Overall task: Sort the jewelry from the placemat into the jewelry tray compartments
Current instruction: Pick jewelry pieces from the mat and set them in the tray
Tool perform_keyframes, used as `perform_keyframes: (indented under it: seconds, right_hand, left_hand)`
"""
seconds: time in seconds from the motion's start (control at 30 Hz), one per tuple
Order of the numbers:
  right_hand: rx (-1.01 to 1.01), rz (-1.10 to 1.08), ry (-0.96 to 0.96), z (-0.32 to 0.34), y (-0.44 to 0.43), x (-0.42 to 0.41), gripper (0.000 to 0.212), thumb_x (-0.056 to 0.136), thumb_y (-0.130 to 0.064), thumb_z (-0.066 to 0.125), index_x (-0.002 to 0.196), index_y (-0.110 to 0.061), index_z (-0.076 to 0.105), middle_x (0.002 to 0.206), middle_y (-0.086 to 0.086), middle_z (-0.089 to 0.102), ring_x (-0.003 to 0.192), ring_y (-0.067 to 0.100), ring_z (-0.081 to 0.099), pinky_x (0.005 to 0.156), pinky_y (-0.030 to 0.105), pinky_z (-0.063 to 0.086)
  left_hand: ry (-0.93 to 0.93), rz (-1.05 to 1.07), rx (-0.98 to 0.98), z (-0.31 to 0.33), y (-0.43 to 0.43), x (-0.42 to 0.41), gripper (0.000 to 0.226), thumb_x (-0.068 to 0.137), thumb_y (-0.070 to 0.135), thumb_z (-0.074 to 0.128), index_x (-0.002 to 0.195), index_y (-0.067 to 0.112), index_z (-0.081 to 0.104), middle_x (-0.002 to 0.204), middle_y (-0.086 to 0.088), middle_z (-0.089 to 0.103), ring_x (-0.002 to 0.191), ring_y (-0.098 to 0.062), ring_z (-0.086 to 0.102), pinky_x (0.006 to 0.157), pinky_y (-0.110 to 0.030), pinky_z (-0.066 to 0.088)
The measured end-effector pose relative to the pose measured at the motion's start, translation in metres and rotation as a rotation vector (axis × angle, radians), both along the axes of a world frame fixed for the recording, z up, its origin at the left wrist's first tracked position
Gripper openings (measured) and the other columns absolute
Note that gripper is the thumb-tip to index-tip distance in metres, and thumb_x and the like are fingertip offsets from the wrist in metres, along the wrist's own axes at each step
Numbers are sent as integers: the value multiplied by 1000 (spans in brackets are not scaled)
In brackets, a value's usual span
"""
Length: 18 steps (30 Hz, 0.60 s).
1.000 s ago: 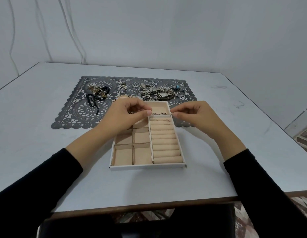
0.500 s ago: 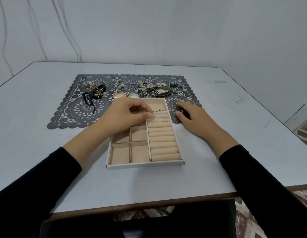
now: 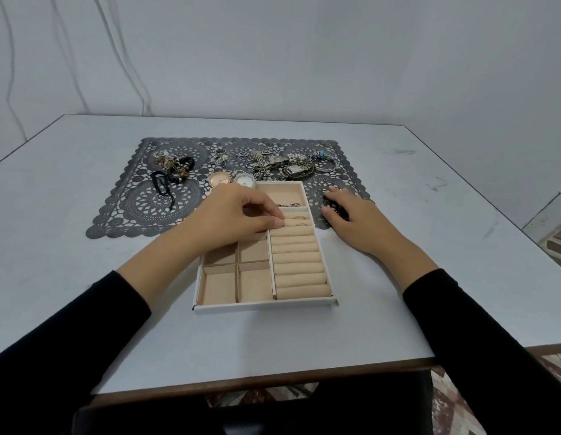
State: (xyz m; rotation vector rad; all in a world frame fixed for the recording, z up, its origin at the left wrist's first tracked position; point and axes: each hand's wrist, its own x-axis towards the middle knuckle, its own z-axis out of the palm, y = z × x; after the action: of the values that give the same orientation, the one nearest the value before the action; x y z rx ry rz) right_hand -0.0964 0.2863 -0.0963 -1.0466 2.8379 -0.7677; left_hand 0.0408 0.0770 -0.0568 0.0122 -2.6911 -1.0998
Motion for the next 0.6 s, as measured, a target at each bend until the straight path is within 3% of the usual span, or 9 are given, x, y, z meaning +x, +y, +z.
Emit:
perform_keyframes:
  seconds: [0.2, 0.4, 0.6]
  right_hand:
    - [-10, -2, -10, -1, 0, 0, 48, 100, -38, 44, 145, -22, 40, 155, -5, 32, 145, 13, 22, 118, 34, 21]
    - [-10, -6, -9, 2, 0, 1, 48, 100, -38, 44, 144, -22, 41, 154, -5, 33, 144, 14, 25, 117, 37, 23]
    - [-6, -3, -10, 1, 0, 1, 48, 99, -38, 45, 144, -21, 41, 154, -4, 34, 143, 15, 28, 116, 36, 26]
  left_hand:
    - [-92, -72, -15, 4, -9, -5, 10, 85, 27, 75, 94, 30, 79, 91, 19, 75, 91, 5, 66, 88, -17, 51]
    - [-86, -73, 4, 5, -8, -8, 9, 82, 28, 78, 91, 28, 80, 83, 12, 75, 73, 4, 64, 67, -8, 45]
    - [-68, -57, 28, 3, -6, -9, 7, 80, 29, 80, 86, 28, 79, 77, 12, 73, 72, 2, 64, 66, -7, 45]
